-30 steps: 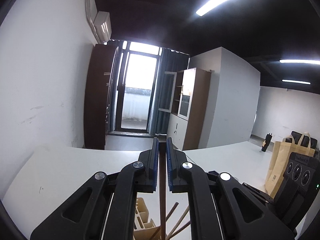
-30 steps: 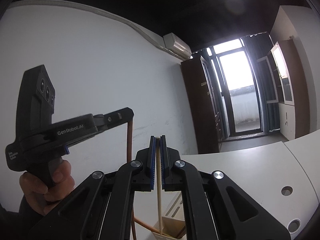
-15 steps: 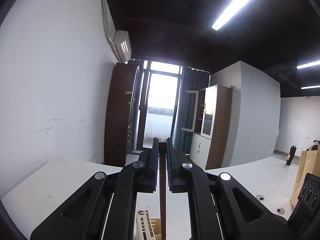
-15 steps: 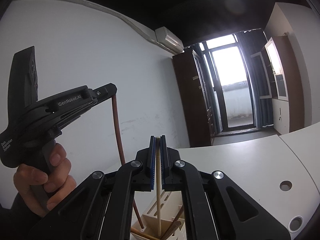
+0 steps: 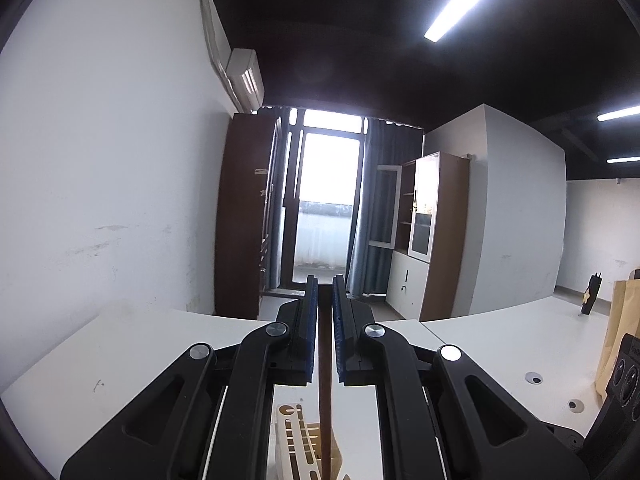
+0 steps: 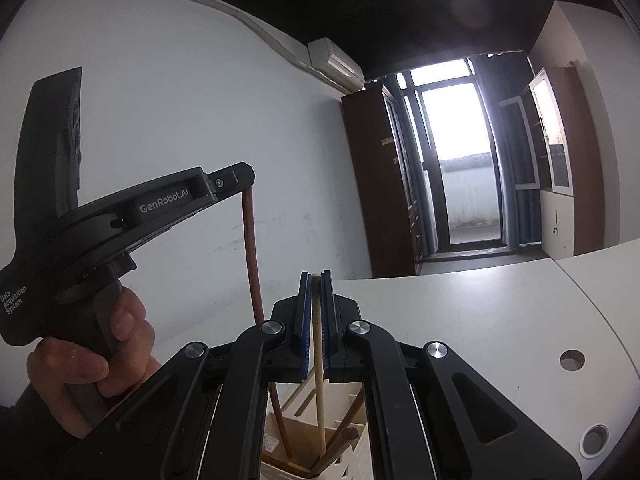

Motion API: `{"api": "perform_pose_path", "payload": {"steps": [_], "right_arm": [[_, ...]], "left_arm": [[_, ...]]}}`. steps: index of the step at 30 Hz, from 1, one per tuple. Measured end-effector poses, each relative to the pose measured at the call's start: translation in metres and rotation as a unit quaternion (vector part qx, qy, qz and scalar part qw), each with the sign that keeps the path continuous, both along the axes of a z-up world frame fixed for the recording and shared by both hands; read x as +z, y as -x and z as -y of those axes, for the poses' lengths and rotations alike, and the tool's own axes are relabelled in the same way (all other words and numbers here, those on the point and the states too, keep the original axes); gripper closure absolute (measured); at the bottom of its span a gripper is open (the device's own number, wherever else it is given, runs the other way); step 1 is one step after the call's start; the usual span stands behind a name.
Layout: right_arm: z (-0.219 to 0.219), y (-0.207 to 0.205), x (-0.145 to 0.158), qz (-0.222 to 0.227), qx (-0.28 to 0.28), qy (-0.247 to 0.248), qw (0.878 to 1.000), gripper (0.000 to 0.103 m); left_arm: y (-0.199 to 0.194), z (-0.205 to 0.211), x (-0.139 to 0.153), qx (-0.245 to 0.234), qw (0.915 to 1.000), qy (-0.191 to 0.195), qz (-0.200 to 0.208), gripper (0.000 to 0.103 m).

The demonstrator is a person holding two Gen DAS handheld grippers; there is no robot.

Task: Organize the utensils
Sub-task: 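Insert both chopsticks into the holder and open both tools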

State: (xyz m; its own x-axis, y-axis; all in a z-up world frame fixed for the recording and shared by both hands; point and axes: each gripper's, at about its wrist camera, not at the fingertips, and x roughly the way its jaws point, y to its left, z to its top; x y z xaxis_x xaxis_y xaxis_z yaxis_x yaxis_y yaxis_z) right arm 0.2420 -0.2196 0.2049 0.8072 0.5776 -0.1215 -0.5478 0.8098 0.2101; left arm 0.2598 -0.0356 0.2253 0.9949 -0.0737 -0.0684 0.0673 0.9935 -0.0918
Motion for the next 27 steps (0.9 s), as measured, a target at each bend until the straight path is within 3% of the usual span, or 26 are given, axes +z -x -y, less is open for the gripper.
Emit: {"api": "perform_pose_path", "payload": {"steps": [20,22,23,24,25,27], "right_arm": [[-0.004,0.000,0.004,-0.015,-0.007,0.018,1.000,0.097],[-0.004,0.001,0.006,-0.016,-0.008,0.018,1.000,0.088],[-0.003,0.002,0.007,-0.016,-0.009,0.014,1.000,0.072],[-0.001,0.004,0.007,-0.013,-0.010,0.007,1.000,0.064],[0.000,0.005,0.008,-0.012,-0.010,0.004,1.000,0.064],[0.003,0.008,0.009,-0.013,-0.016,-0.001,1.000,0.057]], "left_arm": [[-0.016,0.006,-0.004,0.014,0.9978,-0.006,-0.065,0.096],[-0.016,0.003,-0.003,0.015,0.9973,-0.004,-0.071,0.091],[-0.015,0.001,-0.002,0.014,0.9971,-0.002,-0.075,0.087],[-0.013,-0.001,-0.001,0.013,0.9969,0.001,-0.077,0.078],[-0.010,-0.002,0.000,0.012,0.9969,0.002,-0.078,0.072],[-0.002,-0.005,0.003,0.009,0.9972,0.003,-0.074,0.070]]}}
